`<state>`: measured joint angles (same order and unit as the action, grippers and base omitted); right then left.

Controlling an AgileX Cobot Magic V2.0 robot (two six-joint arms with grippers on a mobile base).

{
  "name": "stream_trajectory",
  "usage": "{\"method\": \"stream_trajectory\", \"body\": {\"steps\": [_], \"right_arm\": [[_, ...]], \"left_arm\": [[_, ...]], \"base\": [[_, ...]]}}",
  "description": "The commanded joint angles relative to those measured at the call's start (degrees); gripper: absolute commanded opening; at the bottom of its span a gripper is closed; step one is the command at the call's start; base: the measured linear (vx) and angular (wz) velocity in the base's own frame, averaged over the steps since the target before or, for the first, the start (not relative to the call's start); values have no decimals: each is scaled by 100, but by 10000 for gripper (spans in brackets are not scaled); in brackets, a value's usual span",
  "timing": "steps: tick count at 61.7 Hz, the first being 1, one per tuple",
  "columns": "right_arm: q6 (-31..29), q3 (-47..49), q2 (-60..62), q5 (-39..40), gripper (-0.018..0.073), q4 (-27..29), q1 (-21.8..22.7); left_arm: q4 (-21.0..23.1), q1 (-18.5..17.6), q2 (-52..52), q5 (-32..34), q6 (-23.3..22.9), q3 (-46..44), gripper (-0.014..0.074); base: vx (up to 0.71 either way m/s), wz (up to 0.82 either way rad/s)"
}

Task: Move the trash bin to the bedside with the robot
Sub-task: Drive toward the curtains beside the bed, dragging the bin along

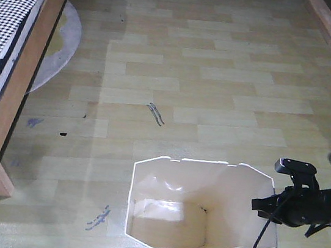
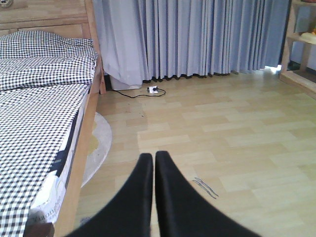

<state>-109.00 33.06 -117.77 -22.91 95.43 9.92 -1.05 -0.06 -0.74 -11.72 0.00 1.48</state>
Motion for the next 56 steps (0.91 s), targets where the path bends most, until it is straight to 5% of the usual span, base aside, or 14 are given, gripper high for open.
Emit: {"method": "stream_trajectory", "body": {"steps": [1, 56], "right_arm": [[36, 88, 318, -1160, -5, 208, 22], [36, 88, 318, -1173, -5, 208, 22]], "left_arm": [[23, -13, -73, 389, 0, 108, -6], [23, -13, -73, 389, 0, 108, -6]], "base": [[23, 8], [24, -2]]}}
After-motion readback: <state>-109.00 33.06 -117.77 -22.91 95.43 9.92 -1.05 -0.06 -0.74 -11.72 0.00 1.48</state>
